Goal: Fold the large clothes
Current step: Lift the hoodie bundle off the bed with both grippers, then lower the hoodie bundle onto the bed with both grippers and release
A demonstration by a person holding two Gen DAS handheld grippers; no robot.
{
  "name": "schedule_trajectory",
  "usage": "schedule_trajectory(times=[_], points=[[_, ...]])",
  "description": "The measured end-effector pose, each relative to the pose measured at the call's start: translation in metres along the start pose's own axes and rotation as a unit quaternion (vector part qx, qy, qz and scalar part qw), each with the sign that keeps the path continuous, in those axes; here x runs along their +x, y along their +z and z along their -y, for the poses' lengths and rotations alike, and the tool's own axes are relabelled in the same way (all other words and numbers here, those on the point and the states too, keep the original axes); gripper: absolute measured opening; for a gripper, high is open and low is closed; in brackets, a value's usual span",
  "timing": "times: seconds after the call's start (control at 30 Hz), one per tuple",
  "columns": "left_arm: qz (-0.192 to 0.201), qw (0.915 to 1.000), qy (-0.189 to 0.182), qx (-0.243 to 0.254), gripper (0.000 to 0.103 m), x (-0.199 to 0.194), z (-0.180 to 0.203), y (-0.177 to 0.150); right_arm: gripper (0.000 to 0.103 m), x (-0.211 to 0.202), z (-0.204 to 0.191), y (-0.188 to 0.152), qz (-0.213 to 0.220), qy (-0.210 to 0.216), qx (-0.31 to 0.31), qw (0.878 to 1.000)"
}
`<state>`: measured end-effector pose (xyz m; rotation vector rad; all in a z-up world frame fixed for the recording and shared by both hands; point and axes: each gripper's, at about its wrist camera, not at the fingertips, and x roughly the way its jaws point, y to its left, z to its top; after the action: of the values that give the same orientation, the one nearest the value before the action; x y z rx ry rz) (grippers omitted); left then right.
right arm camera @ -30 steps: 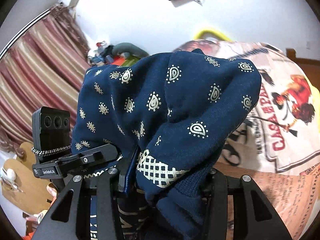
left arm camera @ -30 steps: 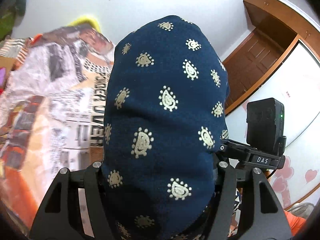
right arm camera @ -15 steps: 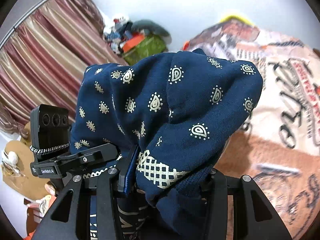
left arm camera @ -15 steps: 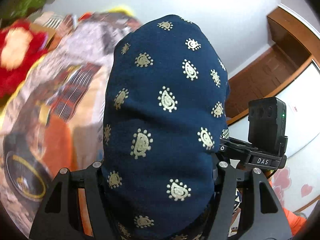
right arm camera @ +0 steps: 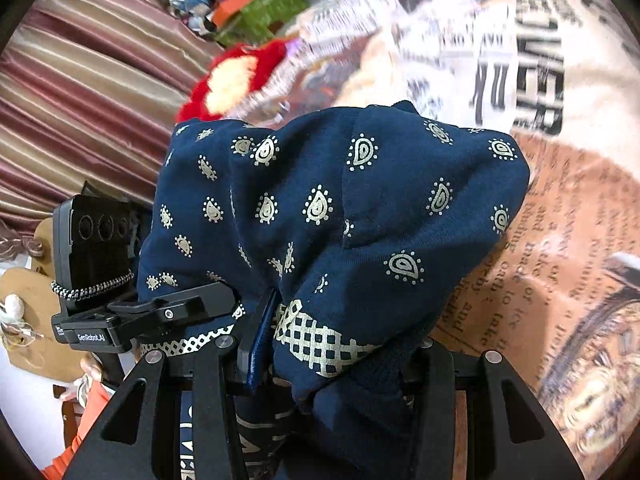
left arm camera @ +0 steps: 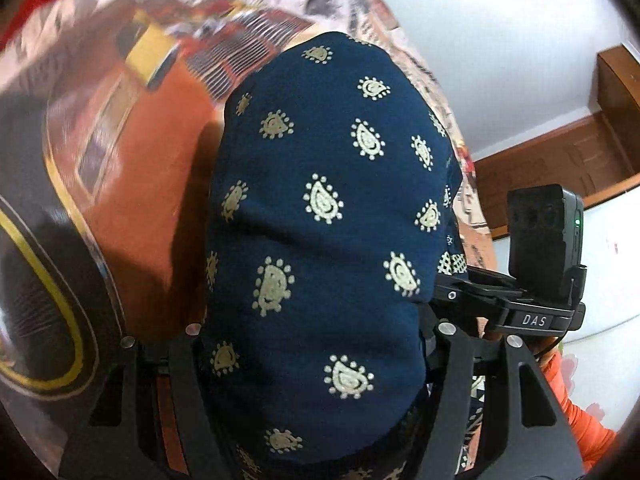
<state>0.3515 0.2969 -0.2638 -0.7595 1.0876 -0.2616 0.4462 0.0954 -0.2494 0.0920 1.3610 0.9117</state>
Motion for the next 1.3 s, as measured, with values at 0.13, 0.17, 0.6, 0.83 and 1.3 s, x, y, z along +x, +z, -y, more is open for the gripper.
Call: schedule_trajectory(times=[0.13,0.17,0.6,0.83,1.3], points=[[0.001,0.9998,-0.01,-0.016,0.068,0.005,-0.012,-0.003,0.048,0.015,0.005,0.003,-0.013,-0.014,-0.001,1.0],[0.005,0.9999,-0.008,-0.013,0.068,0.003,-0.011,-0.004,0.05,0.016,0.004,0.002,-0.015,-0.015,-0.001,1.0],[0.11,0.9596,0.217,0.142,0.075,-0.059,0.059,-0.031,0.073,-0.061,-0.027,-0.026,0.046,-0.131,-0.085,0.987],[0.12,0.9597,0.194,0.164,0.077,-0.069,0.068,-0.079,0.09,-0.068,-0.088,-0.062,0.084,-0.145,-0.2,0.965],[0.086,0.9563,0.217,0.176,0.093,-0.044,0.051,-0.135,0.094,-0.058,-0.014,-0.074,-0.003,-0.161,-0.152,0.975]])
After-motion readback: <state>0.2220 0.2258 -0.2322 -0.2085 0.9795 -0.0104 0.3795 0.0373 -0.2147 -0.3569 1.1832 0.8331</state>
